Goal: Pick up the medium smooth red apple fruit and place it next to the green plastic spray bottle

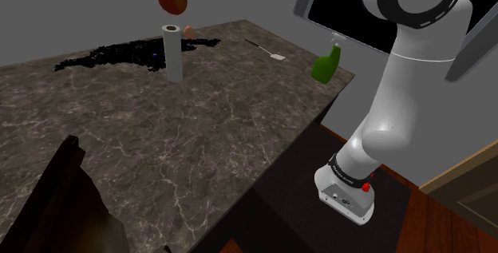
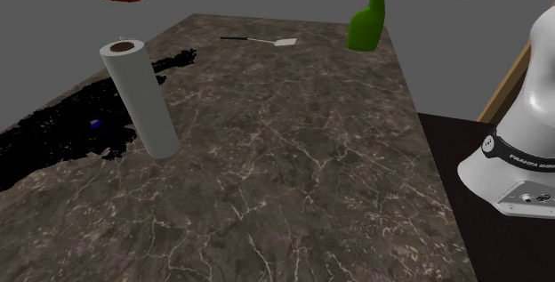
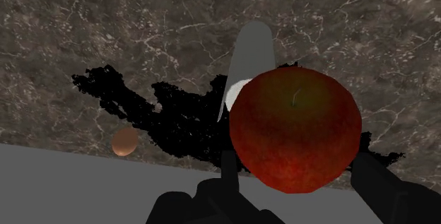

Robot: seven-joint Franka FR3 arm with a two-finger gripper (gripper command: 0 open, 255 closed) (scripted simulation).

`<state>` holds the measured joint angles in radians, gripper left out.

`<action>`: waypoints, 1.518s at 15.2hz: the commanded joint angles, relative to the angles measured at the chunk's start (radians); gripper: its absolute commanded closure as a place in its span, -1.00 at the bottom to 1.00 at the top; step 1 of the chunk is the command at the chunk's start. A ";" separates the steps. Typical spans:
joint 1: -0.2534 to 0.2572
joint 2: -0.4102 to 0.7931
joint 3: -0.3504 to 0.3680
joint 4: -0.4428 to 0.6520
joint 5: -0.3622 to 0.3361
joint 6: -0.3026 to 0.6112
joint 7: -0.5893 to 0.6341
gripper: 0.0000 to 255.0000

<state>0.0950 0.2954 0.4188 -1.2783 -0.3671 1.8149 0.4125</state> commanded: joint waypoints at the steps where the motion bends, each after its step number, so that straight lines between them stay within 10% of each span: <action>1: 0.007 0.010 0.001 0.041 -0.003 -0.032 -0.005 1.00; 23: -0.286 -0.494 -0.226 -0.552 0.313 0.171 -0.505 1.00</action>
<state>-0.1808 -0.1815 0.2125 -1.8203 -0.0666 1.9896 -0.0576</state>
